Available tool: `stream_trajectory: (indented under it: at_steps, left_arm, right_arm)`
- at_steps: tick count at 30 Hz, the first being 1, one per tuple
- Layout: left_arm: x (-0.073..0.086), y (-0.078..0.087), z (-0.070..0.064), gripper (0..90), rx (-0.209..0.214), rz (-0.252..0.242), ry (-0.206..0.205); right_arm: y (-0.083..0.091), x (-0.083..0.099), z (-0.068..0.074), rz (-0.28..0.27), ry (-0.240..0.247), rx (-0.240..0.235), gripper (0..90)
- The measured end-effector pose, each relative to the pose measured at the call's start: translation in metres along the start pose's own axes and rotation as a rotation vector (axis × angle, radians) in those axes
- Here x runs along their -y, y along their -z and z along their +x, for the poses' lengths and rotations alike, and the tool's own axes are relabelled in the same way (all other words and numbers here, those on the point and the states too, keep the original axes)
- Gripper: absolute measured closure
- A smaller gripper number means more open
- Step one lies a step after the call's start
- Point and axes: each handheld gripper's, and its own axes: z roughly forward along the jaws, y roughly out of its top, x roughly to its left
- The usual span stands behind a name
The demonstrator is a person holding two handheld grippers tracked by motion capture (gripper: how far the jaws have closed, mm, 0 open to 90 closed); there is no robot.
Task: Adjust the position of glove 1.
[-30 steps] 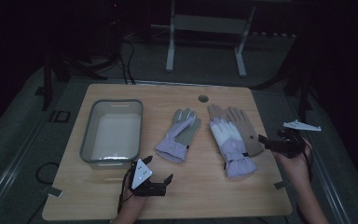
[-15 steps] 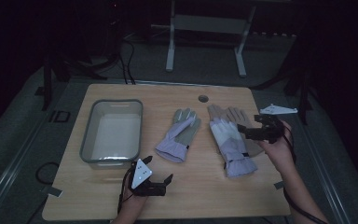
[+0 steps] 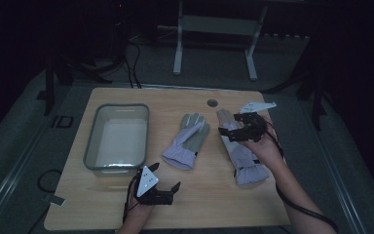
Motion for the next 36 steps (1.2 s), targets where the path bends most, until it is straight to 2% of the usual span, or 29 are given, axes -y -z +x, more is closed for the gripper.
stream_trajectory:
  at_steps: [1,5,8,12,13,16,17,18,19,22,24,28,29,30,31,34,36]
  left_arm:
    - [0.0,0.0,0.0,0.6,0.002,0.001,0.003]
    - [0.0,0.0,0.0,0.6,0.005,0.005,-0.003]
    - [0.0,-0.001,0.0,0.6,0.006,0.005,-0.004]
    - [0.0,-0.001,-0.001,0.5,-0.001,0.003,-0.002]
    - [0.0,-0.001,0.0,0.5,0.002,0.007,-0.004]
    - [0.0,-0.001,-0.001,0.6,0.001,0.009,-0.005]
    - [0.0,-0.001,-0.001,0.5,0.002,0.009,-0.01]
    - [0.0,-0.001,-0.001,0.5,0.003,0.009,-0.009]
    - [0.0,-0.001,-0.001,0.6,0.005,0.006,-0.004]
    - [0.0,-0.001,0.0,0.5,0.008,0.009,-0.005]
    - [0.0,-0.001,-0.001,0.6,0.004,0.009,-0.003]
    - [-0.001,-0.001,0.0,0.6,0.006,0.009,-0.004]
    - [0.0,-0.001,0.0,0.5,0.006,0.007,-0.002]
    - [0.0,-0.001,0.0,0.6,0.009,0.008,0.001]
    - [0.0,-0.001,0.0,0.5,0.01,0.007,0.001]
    - [-0.001,-0.001,0.0,0.6,0.006,0.009,0.001]
    - [-0.001,-0.002,-0.001,0.6,-0.006,0.013,-0.001]
  right_arm:
    - [-0.009,-0.004,0.004,0.011,0.005,-0.004,14.6]
    - [-0.022,-0.007,0.012,0.025,0.017,-0.009,14.6]
    - [-0.043,-0.009,0.023,0.051,0.023,-0.039,14.6]
    - [-0.057,-0.009,0.031,0.064,0.034,-0.046,14.9]
    - [-0.068,-0.008,0.037,0.081,0.037,-0.055,15.6]
    - [-0.073,-0.007,0.04,0.09,0.025,-0.063,17.9]
    - [-0.092,0.0,0.048,0.123,0.042,-0.057,21.1]
    - [-0.092,0.0,0.048,0.123,0.042,-0.057,21.1]
    - [-0.104,0.005,0.052,0.151,0.033,-0.073,21.3]
    - [-0.116,0.01,0.054,0.166,0.023,-0.078,21.8]
    - [-0.13,0.015,0.055,0.189,-0.013,-0.074,29.7]
    - [-0.142,0.02,0.054,0.21,-0.04,-0.071,29.8]
    - [-0.146,0.022,0.054,0.218,-0.037,-0.057,29.7]
    - [-0.154,0.025,0.056,0.239,-0.015,-0.017,29.5]
    - [-0.157,0.027,0.057,0.248,-0.009,-0.009,29.4]
    - [-0.165,0.034,0.058,0.261,0.007,-0.01,30.3]
    - [-0.165,0.037,0.056,0.251,-0.005,-0.016,32.3]
